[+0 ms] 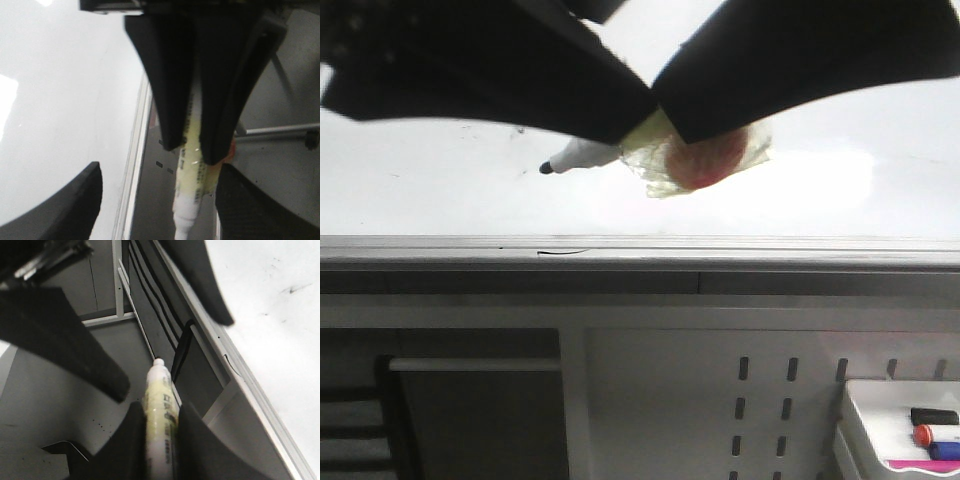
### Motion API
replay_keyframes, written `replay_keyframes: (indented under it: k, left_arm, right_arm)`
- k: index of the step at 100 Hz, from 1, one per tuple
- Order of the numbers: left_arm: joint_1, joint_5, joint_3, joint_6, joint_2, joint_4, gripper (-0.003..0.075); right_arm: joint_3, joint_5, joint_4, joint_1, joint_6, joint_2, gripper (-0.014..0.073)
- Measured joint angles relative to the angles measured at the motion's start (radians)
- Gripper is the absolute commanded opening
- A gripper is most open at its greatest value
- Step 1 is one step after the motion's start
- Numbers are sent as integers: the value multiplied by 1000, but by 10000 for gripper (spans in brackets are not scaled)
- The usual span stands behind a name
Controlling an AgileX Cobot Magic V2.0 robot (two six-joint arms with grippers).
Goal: Write number 4 on whiteboard
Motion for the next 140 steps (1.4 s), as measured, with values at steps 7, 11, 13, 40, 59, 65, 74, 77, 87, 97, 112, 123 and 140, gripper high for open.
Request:
replay_keyframes:
  k: [7, 11, 13, 40, 59, 65, 74, 77, 87, 97, 112, 123, 140]
  left_arm:
    - [37, 1, 15, -63, -54, -1, 426]
    - [59, 1, 32, -97, -96, -2, 407]
    - [74, 1, 38, -113, -111, -4, 400]
    - [276, 9, 228, -287, -480, -52, 101]
    - [344, 13, 341, -305, -670, -152, -20]
    - [349, 13, 368, -308, -700, -173, -20]
    - [348, 13, 388, -308, -713, -204, -20]
    - [348, 13, 390, -308, -713, -210, -20]
    - [348, 7, 391, -308, -713, -224, -20]
    - [348, -9, 394, -308, -713, -232, -20]
    - [348, -15, 394, -308, -713, -236, -20]
    - [348, -15, 394, -308, -713, -238, -20]
    - [348, -15, 394, -308, -713, -240, -20]
  right_arm:
    - [0, 0, -2, 0, 0, -11, -62]
    - [0, -4, -2, 0, 0, -16, -62]
    - [4, -10, -2, -2, 0, -22, -62]
    - [112, -216, -3, -72, 0, -63, -63]
    - [119, -409, -1, -94, 0, -13, -63]
    - [119, -454, 1, -94, 0, 20, -63]
    - [109, -475, 8, -102, 0, 69, -63]
    - [104, -477, 19, -106, 0, 89, -63]
    - [70, -500, 70, -137, 0, 139, -63]
    - [38, -514, 104, -170, 0, 177, -64]
    - [8, -514, 118, -193, 0, 225, -64]
    - [0, -516, 120, -194, 0, 246, -63]
    - [0, -546, 132, -194, 0, 262, -64]
